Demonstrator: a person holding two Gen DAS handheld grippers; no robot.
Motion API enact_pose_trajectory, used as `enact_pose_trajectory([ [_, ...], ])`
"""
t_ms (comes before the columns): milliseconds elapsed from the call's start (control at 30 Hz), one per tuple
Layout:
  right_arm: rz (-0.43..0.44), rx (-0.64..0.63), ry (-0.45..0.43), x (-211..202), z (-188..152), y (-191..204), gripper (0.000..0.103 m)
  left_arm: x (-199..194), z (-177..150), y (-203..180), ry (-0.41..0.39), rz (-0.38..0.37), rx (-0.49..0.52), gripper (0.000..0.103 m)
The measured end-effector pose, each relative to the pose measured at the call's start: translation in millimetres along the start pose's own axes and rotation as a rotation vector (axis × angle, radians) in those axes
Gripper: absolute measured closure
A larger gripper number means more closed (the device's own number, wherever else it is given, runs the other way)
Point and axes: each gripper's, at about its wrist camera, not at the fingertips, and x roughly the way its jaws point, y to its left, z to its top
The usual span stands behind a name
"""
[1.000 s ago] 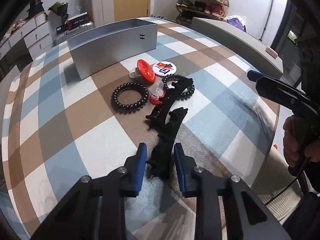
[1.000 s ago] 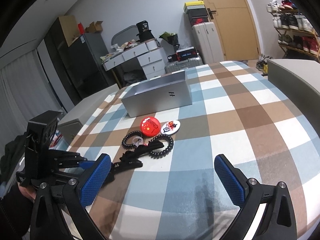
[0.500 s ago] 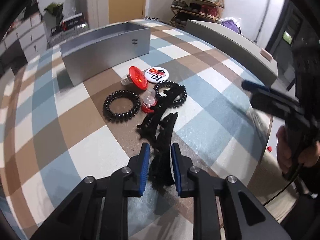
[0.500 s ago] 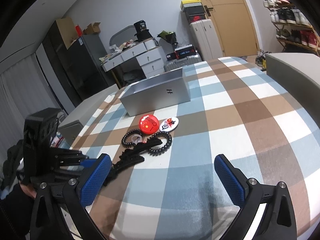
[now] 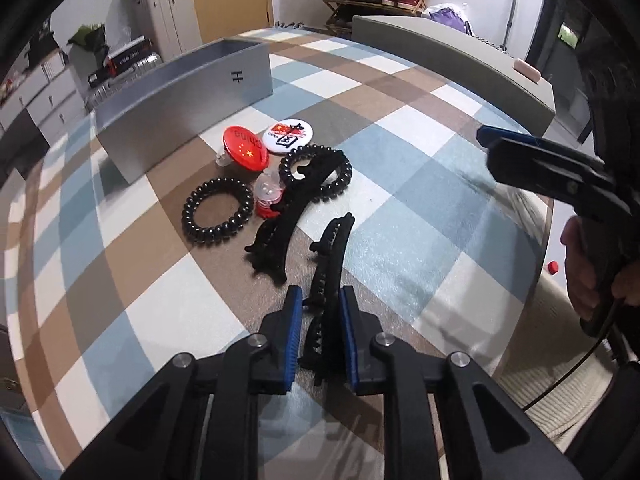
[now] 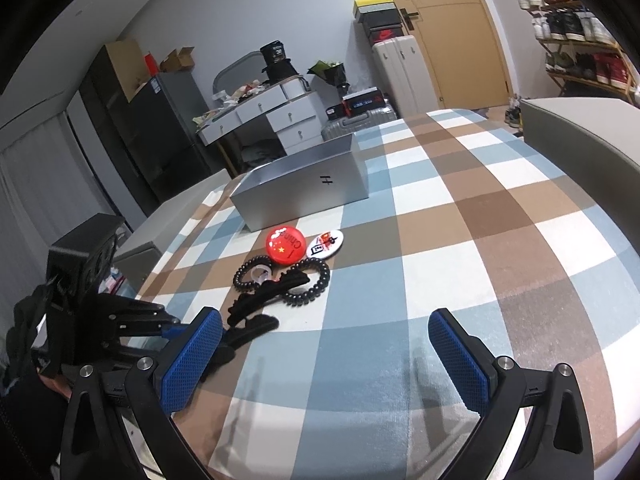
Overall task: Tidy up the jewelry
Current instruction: 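Grasp a long black hair clip with the left gripper, then grasp another long black clip with the right gripper while the left gripper holds its clip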
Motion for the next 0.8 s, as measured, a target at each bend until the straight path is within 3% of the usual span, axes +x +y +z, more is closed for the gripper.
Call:
enact_pose_trajectory([
  [200, 0.011, 0.015, 0.034, 6, 3, 1, 0.000, -24, -8, 8, -0.088, -0.015, -0.046, 0.089],
  [633, 0.086, 0.046, 0.128, 29, 15, 11, 0.000, -68, -32, 41, -0.276, 0.026, -0.292, 0.089],
  [800, 0.109, -0.017, 0.176, 49, 18, 32, 0.012, -73, -39, 56, -0.324, 0.002, -0.369, 0.089],
])
